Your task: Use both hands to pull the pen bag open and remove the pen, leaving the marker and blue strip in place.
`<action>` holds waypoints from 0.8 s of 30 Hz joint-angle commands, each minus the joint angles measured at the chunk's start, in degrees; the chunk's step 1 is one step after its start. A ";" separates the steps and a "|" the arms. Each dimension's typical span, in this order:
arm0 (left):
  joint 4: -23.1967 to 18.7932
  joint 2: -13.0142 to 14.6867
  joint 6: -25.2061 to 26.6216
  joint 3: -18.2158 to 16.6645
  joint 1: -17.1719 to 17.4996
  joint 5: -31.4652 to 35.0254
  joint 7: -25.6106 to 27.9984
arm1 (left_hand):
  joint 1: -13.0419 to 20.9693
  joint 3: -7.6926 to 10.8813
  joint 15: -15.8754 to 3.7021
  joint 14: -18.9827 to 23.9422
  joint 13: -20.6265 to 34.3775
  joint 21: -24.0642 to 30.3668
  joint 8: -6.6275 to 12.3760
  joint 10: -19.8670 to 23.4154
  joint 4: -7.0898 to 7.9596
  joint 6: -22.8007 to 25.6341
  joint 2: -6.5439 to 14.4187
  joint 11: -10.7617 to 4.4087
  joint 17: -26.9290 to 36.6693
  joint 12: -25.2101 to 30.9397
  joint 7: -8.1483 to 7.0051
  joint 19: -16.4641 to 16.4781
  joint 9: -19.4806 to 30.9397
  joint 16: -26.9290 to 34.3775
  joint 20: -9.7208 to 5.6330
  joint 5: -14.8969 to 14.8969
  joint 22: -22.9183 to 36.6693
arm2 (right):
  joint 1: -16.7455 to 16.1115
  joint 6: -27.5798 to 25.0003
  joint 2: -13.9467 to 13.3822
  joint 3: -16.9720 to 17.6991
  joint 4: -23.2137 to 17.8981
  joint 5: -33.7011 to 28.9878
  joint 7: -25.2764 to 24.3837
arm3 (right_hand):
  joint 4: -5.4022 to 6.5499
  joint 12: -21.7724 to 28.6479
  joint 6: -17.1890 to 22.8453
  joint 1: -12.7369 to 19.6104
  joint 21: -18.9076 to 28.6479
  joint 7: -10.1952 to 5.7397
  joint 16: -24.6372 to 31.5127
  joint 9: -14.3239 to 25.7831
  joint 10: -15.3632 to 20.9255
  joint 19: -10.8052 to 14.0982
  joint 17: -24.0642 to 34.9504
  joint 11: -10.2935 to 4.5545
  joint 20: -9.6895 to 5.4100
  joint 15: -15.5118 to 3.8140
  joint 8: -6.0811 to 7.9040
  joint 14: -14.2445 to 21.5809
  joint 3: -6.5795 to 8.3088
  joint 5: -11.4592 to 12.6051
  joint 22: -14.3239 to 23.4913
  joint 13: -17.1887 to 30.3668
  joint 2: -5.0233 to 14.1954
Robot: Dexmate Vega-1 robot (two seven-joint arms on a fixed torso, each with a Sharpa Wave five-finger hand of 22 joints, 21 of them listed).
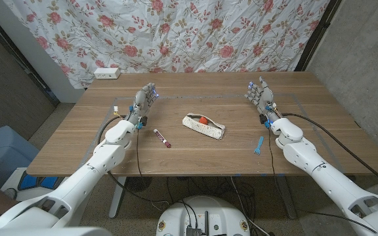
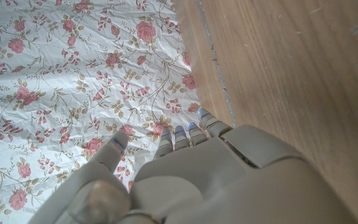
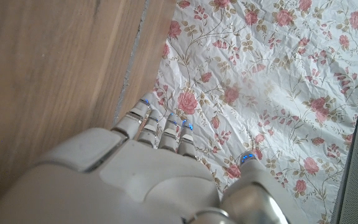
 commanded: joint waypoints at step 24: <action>-8.08 4.64 4.26 2.96 -0.47 9.12 4.54 | 6.09 1.80 -1.99 3.87 0.05 0.58 0.99 6.41 -10.72 10.34 3.18 -3.36 0.02 1.10 -3.22 3.60 0.11 0.38 0.26 -0.68 -0.06 | -2.11 1.12 -1.62 0.52 -2.95 -2.38 -2.46 | -0.79 0.22 0.84 1.07 0.37 0.55 -0.37 0.30 0.45 0.11 -0.65 -0.05 -0.31 -0.41 0.07 0.66 1.16 0.70 0.15 0.04 1.17</action>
